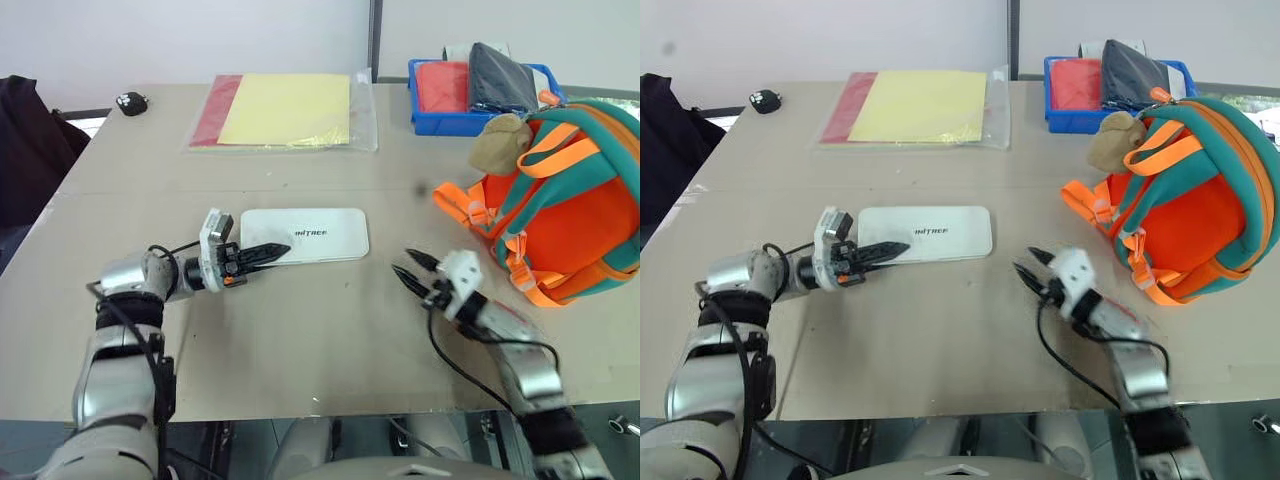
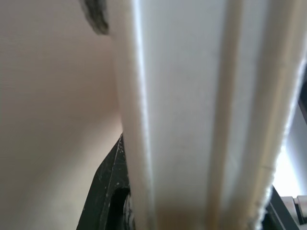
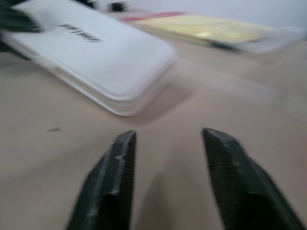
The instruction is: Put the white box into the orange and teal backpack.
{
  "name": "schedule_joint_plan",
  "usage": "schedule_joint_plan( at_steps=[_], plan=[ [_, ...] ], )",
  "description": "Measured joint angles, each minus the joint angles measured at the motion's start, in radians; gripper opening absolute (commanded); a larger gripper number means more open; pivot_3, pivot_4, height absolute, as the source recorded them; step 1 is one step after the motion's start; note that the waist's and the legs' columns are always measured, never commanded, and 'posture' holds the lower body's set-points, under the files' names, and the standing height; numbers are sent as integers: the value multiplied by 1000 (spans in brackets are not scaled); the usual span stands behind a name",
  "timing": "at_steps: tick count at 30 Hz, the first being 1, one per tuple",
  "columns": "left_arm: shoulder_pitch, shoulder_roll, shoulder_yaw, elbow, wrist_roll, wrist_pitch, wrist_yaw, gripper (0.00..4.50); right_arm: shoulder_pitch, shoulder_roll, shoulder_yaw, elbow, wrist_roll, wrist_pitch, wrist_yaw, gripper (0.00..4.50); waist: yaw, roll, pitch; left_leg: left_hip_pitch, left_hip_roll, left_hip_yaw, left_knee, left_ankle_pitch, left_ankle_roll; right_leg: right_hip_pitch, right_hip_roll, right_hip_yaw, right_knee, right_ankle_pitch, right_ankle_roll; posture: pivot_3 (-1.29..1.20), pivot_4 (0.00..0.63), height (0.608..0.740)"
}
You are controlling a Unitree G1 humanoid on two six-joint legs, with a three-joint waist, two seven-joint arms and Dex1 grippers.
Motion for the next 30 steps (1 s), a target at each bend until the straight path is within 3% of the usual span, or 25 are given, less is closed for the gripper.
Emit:
schedule_joint_plan(
  at_steps=[1,4,8,15,18,21,25,28,30],
  plan=[
    [25,-14,26,-83,-28,9,35,1123,57,19,-31,-44,15,-17,-27,3690,2,0,0,0,1,0,1,0,0,0,1,0,0,0,0,0,150,740],
    [67,-82,129,-304,-105,38,183,1123,221,44,-99,-186,34,-57,-92,3690,1,0,0,1,1,2,2,0,0,1,2,2,1,0,0,0,150,740],
    [92,-161,222,-472,-191,48,339,1123,266,103,-188,-278,-1,-69,-232,3690,-1,0,0,6,2,5,2,0,0,5,3,5,2,0,0,0,150,740],
    [124,-238,261,-627,-290,17,516,1123,33,117,-236,-270,-33,81,-399,3690,1,0,0,8,2,6,1,0,0,5,3,6,1,0,0,0,150,740],
    [155,-239,251,-656,-308,-21,547,1123,-217,119,-252,-130,-8,184,-461,3690,-4,2,1,9,2,11,1,0,0,5,4,6,1,2,-2,0,150,740],
    [166,-236,244,-659,-329,-44,580,1123,-369,120,-252,-80,27,233,-481,3690,2,1,0,8,4,7,-2,0,0,5,5,5,-1,1,-2,0,150,740],
    [194,-225,250,-677,-362,-73,617,1123,-430,121,-251,-21,40,259,-493,1920,1,1,0,8,3,8,-3,0,0,5,4,5,-2,1,-2,0,150,740],
    [246,-213,268,-705,-381,-92,651,1123,-447,90,-229,24,40,246,-445,267,-3,1,0,9,3,10,-3,0,0,4,4,5,-2,2,-2,0,150,740],
    [266,-203,280,-714,-387,-115,673,1123,-477,58,-205,54,68,253,-364,116,-6,1,0,10,4,12,-3,0,0,4,5,6,0,2,-2,0,150,740]
  ],
)
